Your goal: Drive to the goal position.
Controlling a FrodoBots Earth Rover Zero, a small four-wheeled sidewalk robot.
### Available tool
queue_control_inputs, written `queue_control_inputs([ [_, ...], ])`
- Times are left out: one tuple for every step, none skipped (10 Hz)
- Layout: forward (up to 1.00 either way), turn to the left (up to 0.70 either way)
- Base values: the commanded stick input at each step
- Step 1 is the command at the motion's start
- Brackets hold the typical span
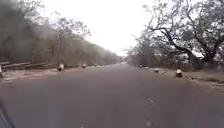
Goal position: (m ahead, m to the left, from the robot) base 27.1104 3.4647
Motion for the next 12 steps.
queue_control_inputs([
  [1.0,0.0],
  [1.0,0.0],
  [1.0,0.0],
  [1.0,0.0],
  [1.0,0.0],
  [1.0,0.0],
  [1.0,0.0],
  [1.0,0.0],
  [1.0,0.0],
  [1.0,0.0],
  [1.0,0.0],
  [0.99,0.0],
])
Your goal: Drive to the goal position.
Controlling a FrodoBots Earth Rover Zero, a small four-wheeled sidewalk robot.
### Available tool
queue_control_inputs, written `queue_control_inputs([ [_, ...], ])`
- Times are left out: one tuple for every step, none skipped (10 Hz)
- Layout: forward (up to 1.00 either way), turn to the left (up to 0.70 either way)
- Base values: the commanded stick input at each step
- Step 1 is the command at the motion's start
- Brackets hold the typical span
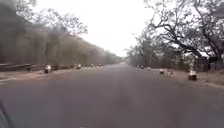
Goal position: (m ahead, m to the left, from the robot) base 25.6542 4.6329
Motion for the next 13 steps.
queue_control_inputs([
  [0.97,0.0],
  [1.0,0.0],
  [1.0,0.0],
  [1.0,0.0],
  [1.0,0.0],
  [1.0,0.0],
  [1.0,0.0],
  [1.0,0.0],
  [1.0,0.0],
  [1.0,0.0],
  [1.0,0.0],
  [1.0,0.0],
  [1.0,0.0],
])
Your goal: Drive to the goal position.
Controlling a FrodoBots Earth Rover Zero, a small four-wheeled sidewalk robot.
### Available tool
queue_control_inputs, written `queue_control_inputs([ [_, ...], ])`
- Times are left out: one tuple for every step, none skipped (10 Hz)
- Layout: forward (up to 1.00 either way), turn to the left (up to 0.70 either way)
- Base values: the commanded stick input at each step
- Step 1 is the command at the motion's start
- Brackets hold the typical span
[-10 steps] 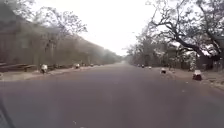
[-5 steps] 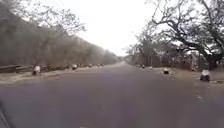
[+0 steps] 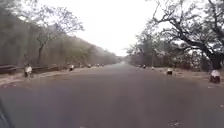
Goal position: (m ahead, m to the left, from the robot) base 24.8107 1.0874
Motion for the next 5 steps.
queue_control_inputs([
  [1.0,0.0],
  [1.0,0.0],
  [1.0,-0.01],
  [1.0,-0.11],
  [1.0,-0.21],
])
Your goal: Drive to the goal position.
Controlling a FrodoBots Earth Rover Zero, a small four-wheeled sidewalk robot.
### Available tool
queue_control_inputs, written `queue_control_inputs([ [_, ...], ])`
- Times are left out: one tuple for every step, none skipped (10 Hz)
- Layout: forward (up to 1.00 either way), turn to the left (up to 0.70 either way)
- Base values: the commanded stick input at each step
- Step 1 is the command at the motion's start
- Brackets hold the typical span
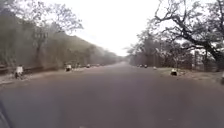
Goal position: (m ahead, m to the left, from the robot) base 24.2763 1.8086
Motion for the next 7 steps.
queue_control_inputs([
  [1.0,-0.25],
  [1.0,-0.17],
  [1.0,0.0],
  [1.0,0.0],
  [1.0,0.0],
  [1.0,0.0],
  [1.0,0.0],
])
